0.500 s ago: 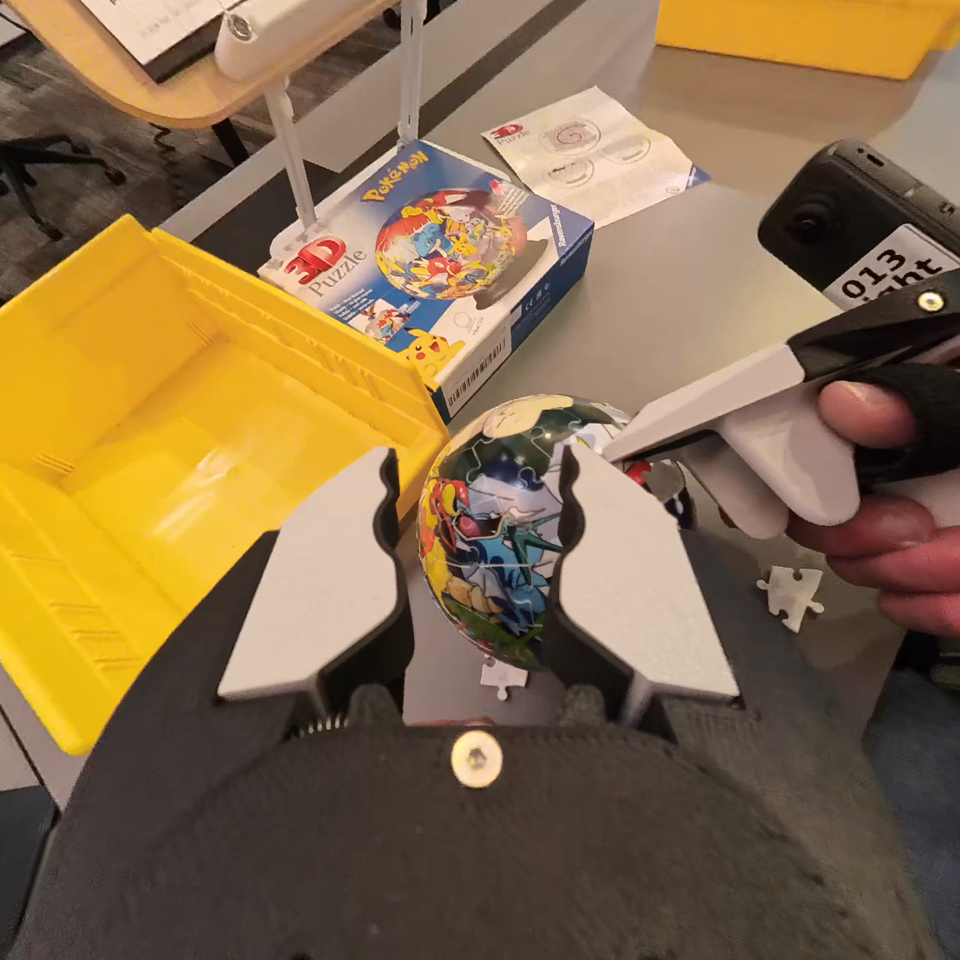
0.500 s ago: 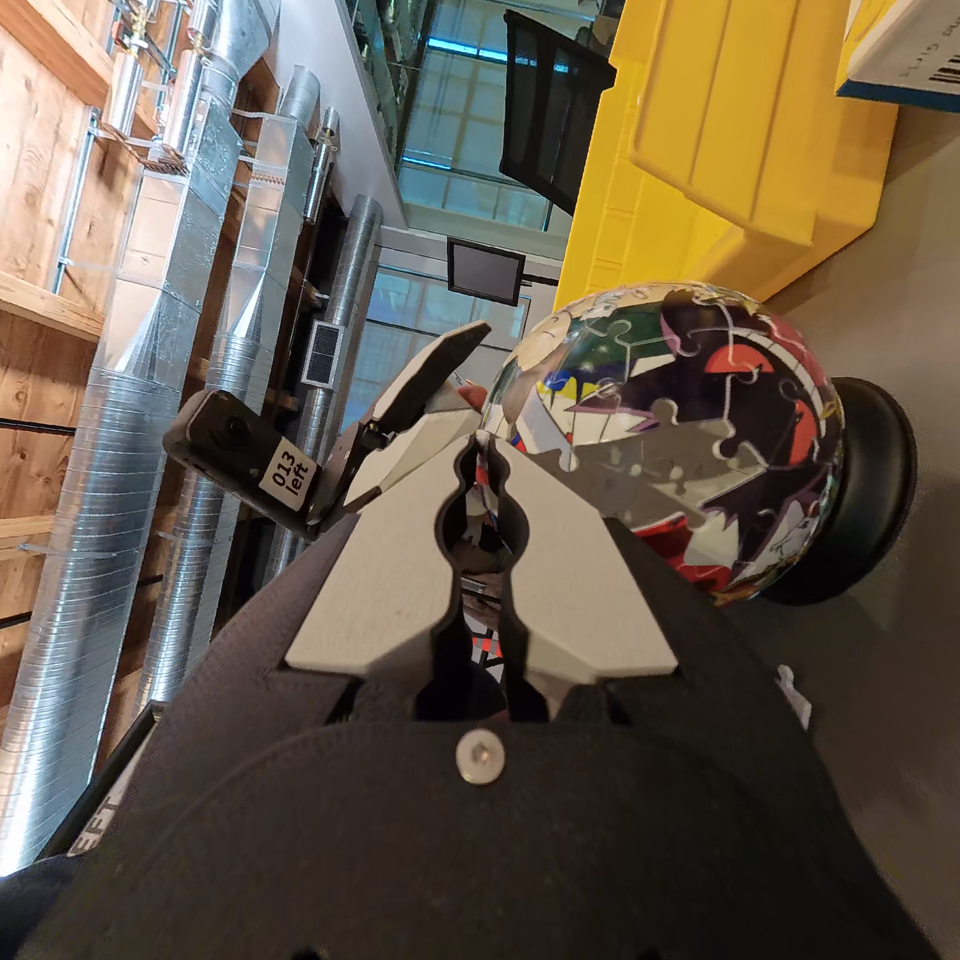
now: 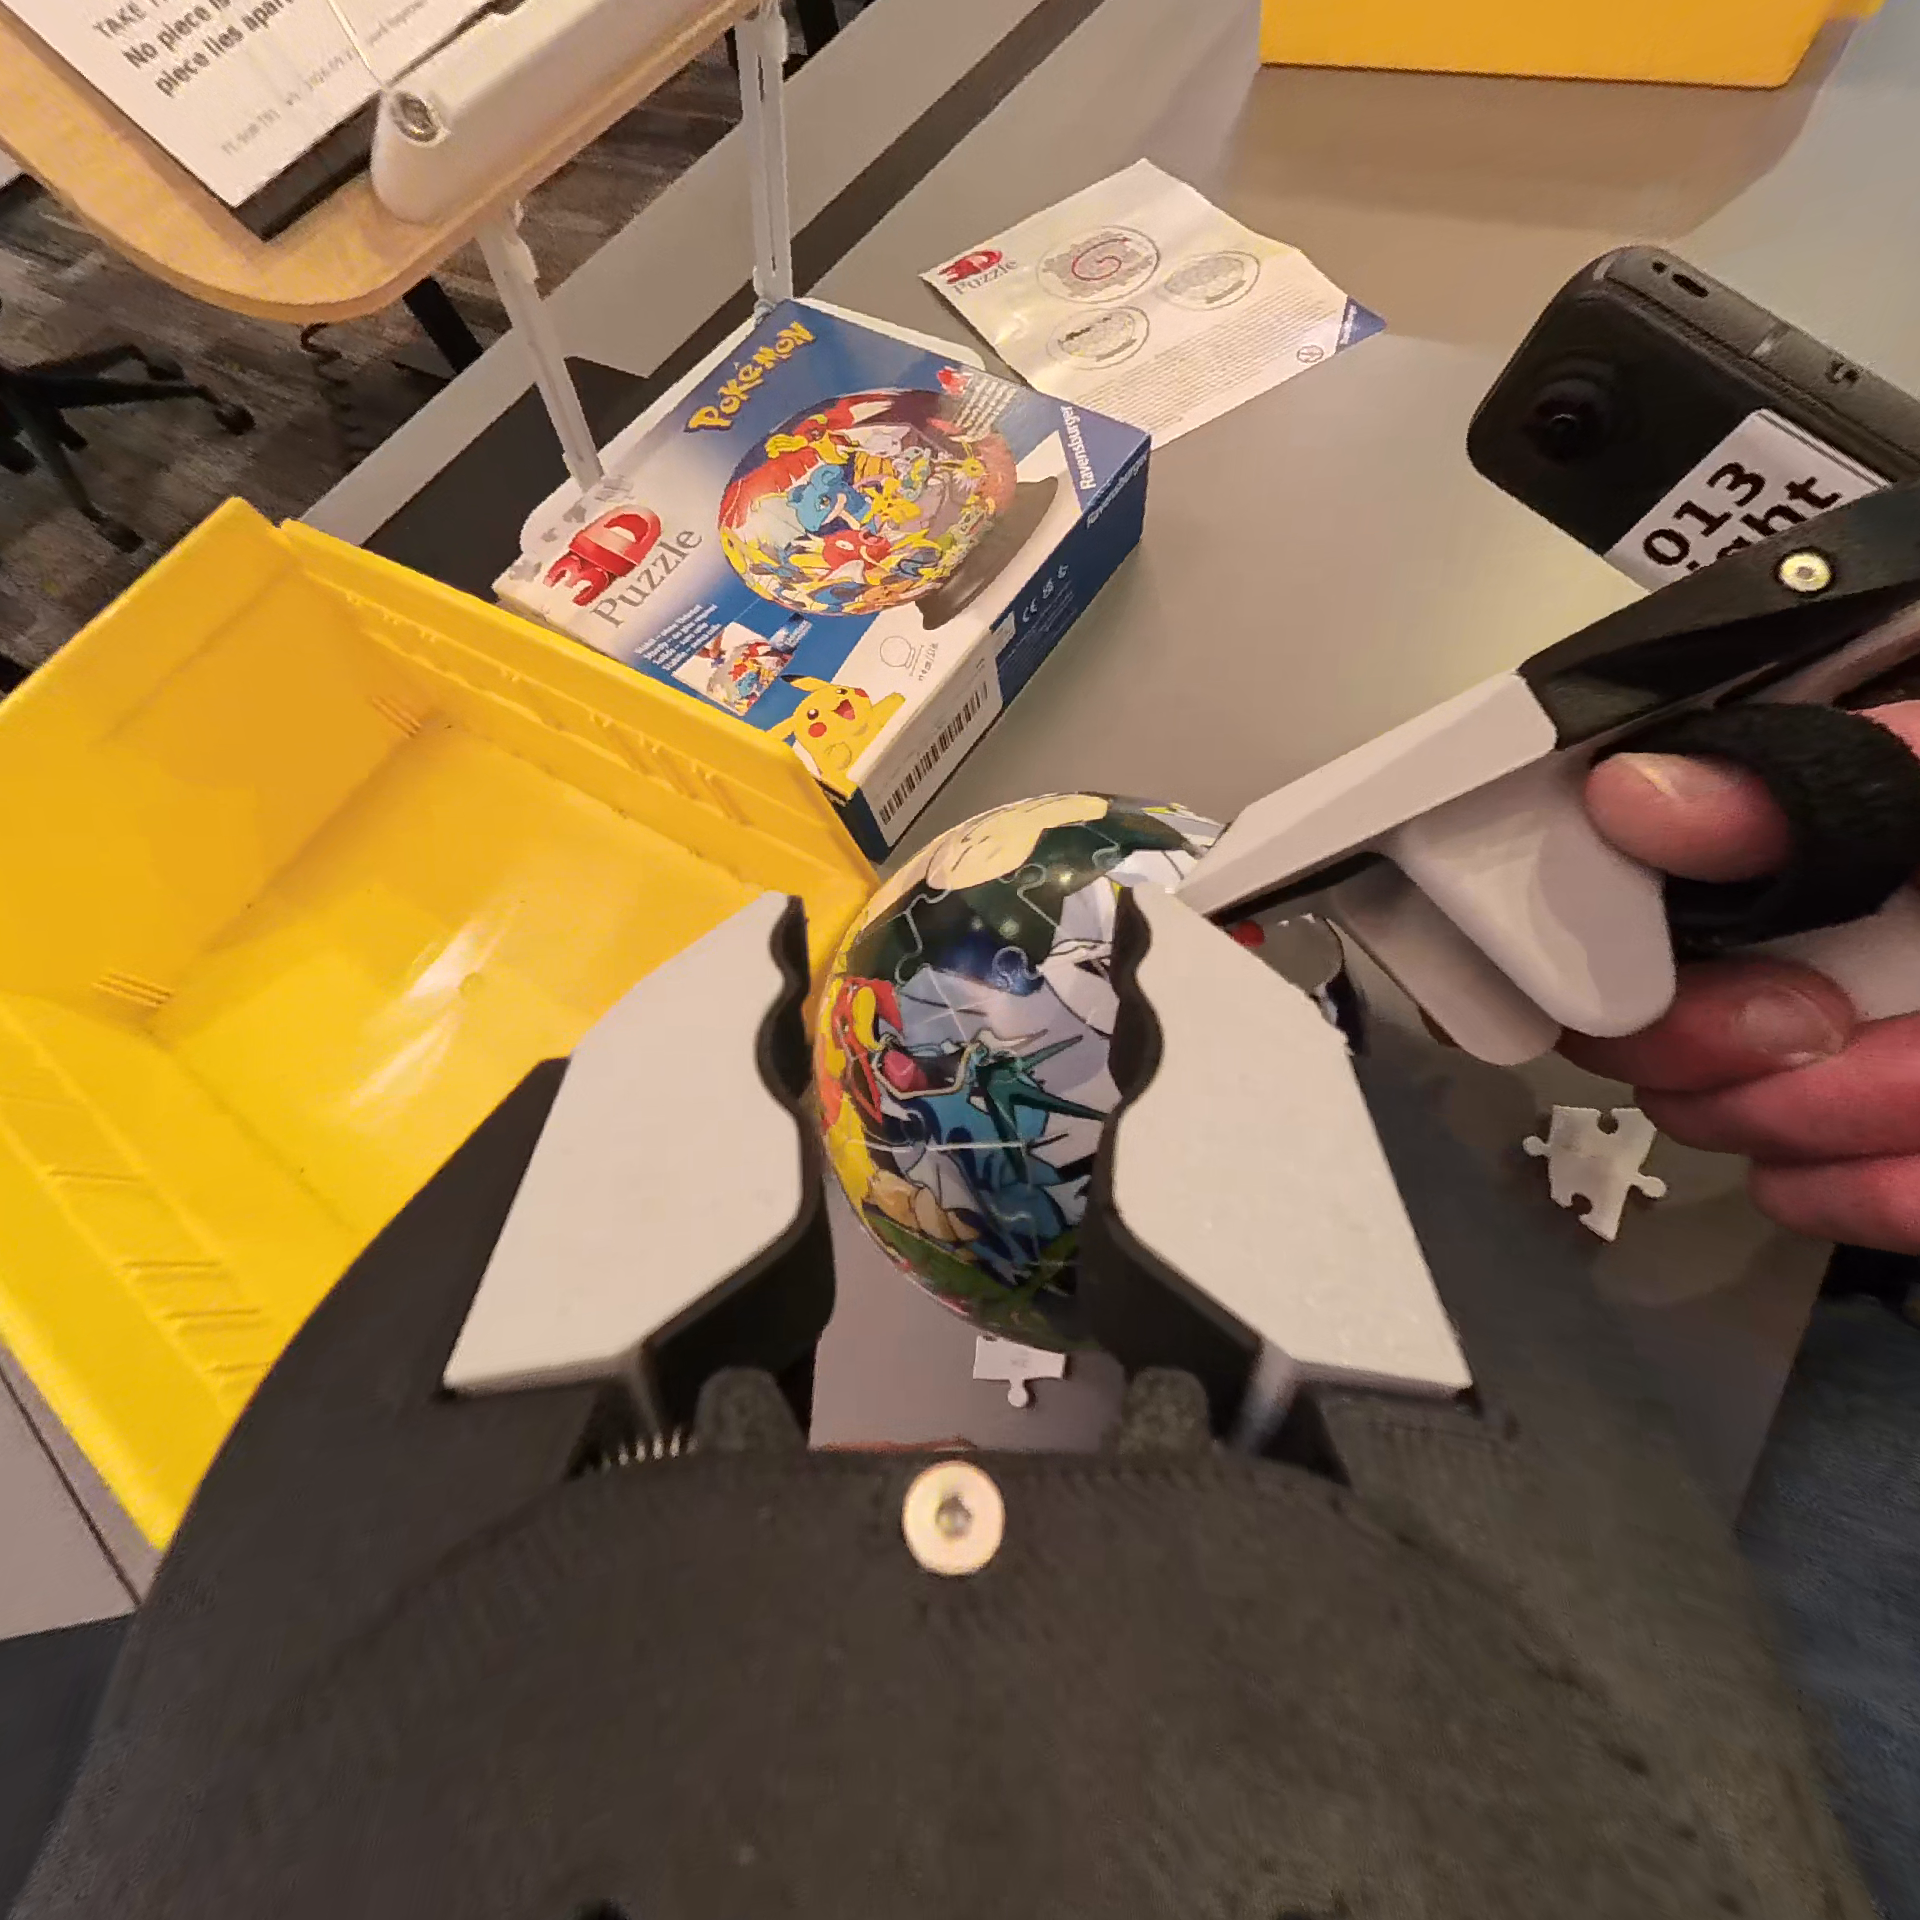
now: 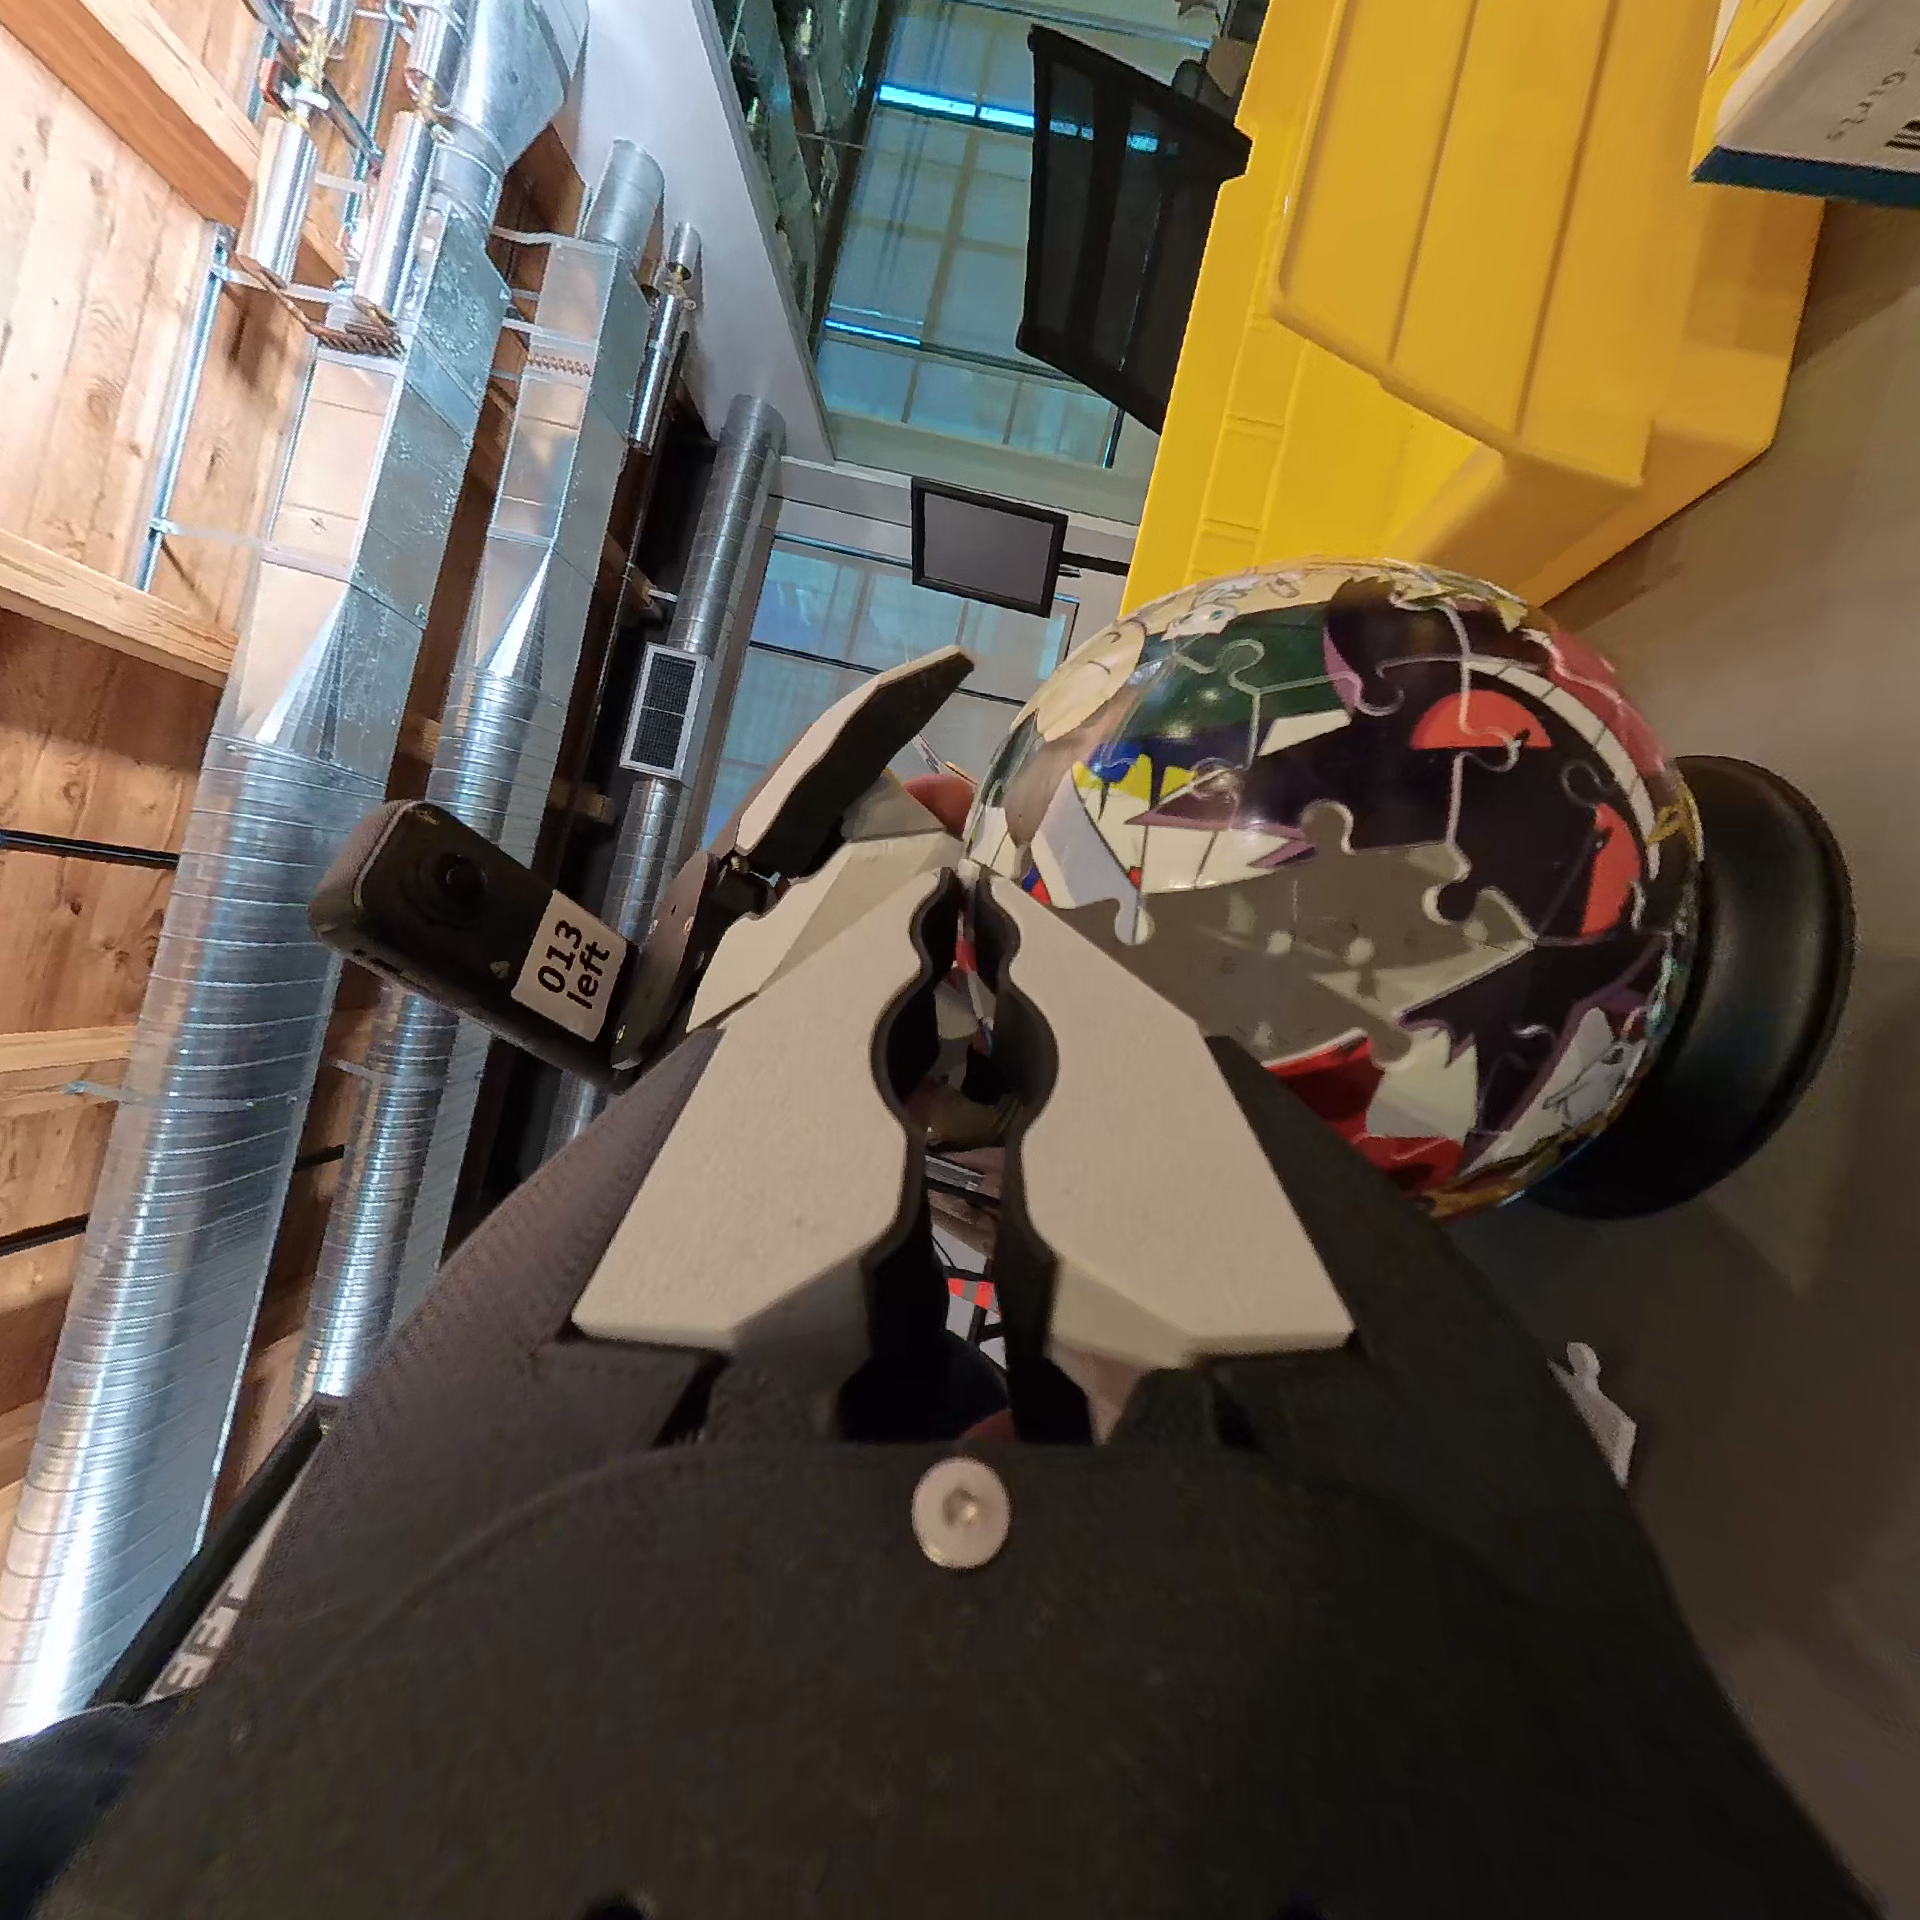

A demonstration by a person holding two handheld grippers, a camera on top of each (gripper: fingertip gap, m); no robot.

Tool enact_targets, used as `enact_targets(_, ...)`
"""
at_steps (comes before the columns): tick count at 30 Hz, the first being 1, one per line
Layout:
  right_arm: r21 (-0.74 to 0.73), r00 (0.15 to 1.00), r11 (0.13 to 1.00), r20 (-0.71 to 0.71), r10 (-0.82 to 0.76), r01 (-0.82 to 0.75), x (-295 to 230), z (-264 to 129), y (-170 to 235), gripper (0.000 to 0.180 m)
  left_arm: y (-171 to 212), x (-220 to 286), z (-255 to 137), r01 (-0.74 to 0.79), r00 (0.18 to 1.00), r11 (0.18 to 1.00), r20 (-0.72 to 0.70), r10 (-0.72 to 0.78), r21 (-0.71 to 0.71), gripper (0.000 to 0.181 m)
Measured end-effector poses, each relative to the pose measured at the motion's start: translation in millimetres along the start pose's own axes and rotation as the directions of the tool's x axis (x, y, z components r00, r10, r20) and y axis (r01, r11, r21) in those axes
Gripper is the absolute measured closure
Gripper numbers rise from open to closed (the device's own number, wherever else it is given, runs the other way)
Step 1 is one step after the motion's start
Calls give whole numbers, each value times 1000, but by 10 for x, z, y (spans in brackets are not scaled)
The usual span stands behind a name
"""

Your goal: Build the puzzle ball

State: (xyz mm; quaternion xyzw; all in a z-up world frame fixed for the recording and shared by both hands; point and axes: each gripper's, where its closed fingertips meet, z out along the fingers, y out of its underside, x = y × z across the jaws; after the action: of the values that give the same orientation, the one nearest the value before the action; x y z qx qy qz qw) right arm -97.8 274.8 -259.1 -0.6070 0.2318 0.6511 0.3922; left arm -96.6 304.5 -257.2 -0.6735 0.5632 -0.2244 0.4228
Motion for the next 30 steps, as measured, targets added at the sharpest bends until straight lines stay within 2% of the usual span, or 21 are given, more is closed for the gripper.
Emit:
enact_targets(9, 21, 999, 999, 38, 37, -38, -9, -31, -17, 175, 20, -63, -61, -3, 1000, 1000, 9, 3, -13, 126)
enact_targets(16, 16, 998, 999, 41, 43, -43, 8, -43, 9, 178, -6, -12, -33, -37, 999, 999, -1, 37, -18, 123)
enact_targets(25, 14, 998, 999, 49, 33, -34, 5, -49, 22, 179, -15, 29, 4, -65, 998, 998, 0, 65, -12, 132)
enact_targets(30, 21, 997, 999, 64, 42, -43, -1, -48, 17, 179, -12, 16, -44, -77, 997, 997, 1, 77, -16, 126)
